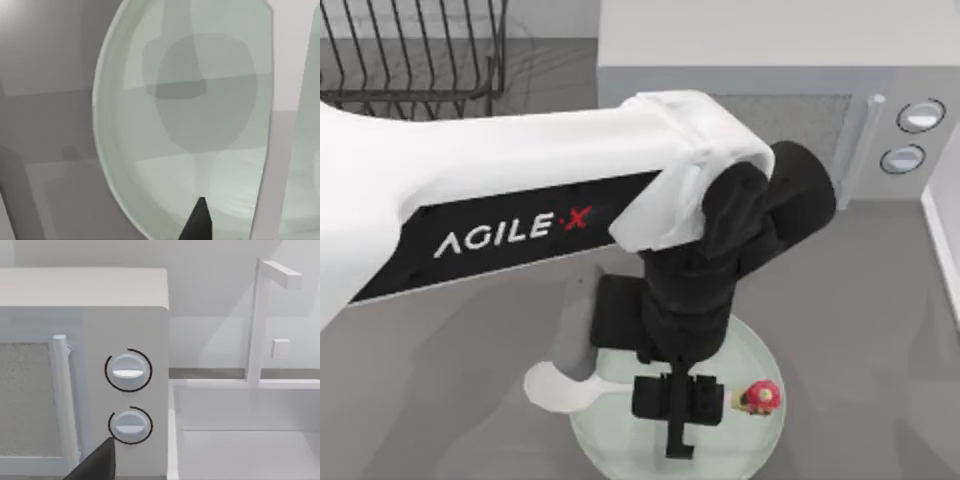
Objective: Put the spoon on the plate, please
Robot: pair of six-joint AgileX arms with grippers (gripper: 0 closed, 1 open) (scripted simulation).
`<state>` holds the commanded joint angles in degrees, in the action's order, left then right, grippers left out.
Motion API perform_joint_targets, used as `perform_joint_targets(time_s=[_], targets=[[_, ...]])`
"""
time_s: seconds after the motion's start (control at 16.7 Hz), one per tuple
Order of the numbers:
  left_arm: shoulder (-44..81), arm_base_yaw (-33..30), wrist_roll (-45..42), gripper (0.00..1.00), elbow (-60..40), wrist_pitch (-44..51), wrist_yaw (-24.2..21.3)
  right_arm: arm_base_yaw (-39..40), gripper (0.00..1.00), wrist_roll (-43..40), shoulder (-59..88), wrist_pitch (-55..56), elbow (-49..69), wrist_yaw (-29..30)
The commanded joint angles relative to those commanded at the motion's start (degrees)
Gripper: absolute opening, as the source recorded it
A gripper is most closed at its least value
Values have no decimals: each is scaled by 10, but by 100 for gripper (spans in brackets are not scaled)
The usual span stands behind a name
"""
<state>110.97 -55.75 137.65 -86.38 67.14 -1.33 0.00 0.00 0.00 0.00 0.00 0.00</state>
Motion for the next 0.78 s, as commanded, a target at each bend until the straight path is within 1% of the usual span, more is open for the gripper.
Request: perform_joint_targets(time_s=[0.42,0.78], targets=[[-12,-13,2,0,1,-12,-4,0,100,0,0,0,0,0],[5,-1,13,0,4,-55,7,0,100,0,0,0,0,0]])
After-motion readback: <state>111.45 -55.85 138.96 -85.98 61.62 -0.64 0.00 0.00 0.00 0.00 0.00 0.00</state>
